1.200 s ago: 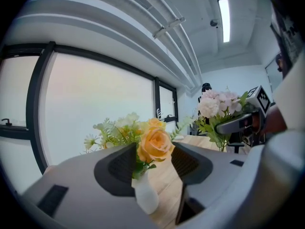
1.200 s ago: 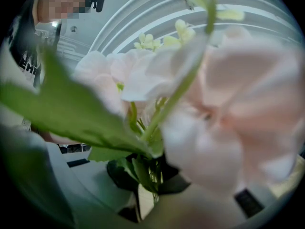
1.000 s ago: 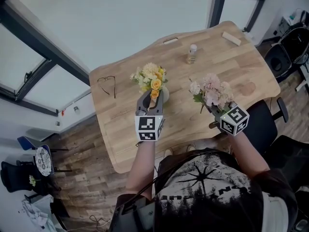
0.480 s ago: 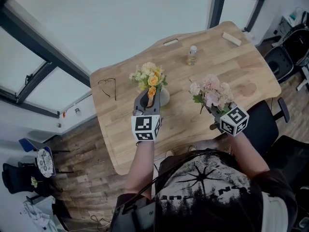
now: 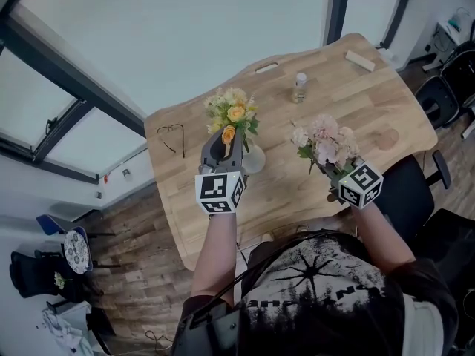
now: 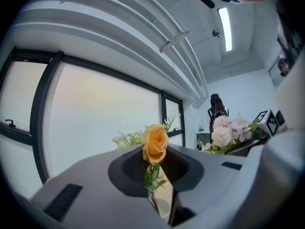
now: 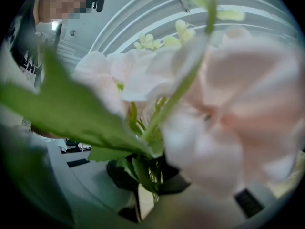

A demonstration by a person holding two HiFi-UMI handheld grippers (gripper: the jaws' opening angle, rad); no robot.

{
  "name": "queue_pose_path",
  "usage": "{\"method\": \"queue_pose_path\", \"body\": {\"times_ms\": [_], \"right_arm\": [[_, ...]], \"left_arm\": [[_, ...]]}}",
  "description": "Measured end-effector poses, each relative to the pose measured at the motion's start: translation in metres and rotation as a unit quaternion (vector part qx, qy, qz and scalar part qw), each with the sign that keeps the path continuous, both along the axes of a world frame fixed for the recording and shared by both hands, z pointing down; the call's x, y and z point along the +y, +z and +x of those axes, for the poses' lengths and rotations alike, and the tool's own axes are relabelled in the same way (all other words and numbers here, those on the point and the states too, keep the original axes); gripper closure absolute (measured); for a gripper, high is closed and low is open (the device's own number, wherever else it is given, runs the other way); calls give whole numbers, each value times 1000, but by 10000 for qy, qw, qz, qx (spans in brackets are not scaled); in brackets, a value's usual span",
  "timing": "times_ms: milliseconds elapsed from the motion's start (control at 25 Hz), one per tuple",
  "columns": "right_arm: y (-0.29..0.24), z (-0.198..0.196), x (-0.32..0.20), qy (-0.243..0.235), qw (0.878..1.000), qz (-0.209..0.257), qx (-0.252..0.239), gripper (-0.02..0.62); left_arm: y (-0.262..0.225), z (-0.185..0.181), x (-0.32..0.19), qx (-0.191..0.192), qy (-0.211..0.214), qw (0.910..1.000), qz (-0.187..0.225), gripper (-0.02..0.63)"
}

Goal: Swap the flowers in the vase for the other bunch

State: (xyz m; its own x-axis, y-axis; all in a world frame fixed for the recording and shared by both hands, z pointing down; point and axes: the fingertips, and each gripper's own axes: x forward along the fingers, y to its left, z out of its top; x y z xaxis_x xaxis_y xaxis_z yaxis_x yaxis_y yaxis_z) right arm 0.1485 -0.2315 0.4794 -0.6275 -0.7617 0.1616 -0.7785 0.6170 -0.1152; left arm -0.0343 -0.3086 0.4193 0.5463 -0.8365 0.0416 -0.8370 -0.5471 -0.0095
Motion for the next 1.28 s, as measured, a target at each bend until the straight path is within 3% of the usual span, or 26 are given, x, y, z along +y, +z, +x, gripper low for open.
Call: {"method": "queue_pose_path", "body": {"times_ms": [440, 840, 1280], "right_arm": [[-3, -5, -8, -92, 9999, 86, -84, 561], [-7, -19, -16, -303, 9993, 134, -149, 561], [-5, -50, -21, -571, 9982, 93, -161, 561]], "left_arm": [[-71, -17, -4, 382, -111, 9975, 583, 534], [-143, -63, 1, 519, -516, 9902, 1186, 534], [-112, -114, 28, 473, -877, 9913, 854, 535]]}}
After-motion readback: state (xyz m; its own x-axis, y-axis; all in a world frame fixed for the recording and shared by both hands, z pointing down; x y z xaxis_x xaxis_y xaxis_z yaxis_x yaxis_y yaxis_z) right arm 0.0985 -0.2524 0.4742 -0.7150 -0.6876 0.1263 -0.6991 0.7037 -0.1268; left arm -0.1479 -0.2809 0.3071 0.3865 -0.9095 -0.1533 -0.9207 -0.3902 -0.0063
